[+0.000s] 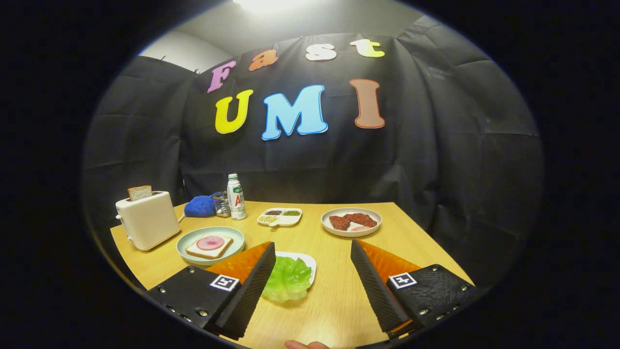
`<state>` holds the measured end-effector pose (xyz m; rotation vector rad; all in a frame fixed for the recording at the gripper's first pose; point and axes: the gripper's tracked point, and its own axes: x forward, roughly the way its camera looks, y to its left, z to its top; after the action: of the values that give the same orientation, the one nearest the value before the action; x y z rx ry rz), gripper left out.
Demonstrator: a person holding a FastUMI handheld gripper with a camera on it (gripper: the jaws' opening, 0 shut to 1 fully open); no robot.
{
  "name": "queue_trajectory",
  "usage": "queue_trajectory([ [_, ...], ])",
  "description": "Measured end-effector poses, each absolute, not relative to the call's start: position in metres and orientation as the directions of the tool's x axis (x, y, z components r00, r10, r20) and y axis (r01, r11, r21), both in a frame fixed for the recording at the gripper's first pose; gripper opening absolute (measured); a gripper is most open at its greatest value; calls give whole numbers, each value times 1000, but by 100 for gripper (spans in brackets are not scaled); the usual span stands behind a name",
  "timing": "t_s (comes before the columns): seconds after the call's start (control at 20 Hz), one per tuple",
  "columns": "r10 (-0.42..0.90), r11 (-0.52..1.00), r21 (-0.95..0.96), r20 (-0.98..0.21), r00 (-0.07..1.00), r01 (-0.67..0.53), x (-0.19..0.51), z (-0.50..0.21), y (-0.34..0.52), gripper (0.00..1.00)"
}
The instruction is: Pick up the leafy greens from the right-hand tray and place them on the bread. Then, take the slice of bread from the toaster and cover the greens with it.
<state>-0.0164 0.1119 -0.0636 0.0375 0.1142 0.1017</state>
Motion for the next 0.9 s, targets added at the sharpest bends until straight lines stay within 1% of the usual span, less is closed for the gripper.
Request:
queue_trajectory([
  [0.35, 113, 994, 15, -193, 975, -112, -11, -101, 134, 97],
  [0.8, 99, 993, -14, -390, 915, -114, 4, -154, 148, 97],
  [0.9, 98, 994, 1, -435, 895, -108, 4, -163, 149, 93],
])
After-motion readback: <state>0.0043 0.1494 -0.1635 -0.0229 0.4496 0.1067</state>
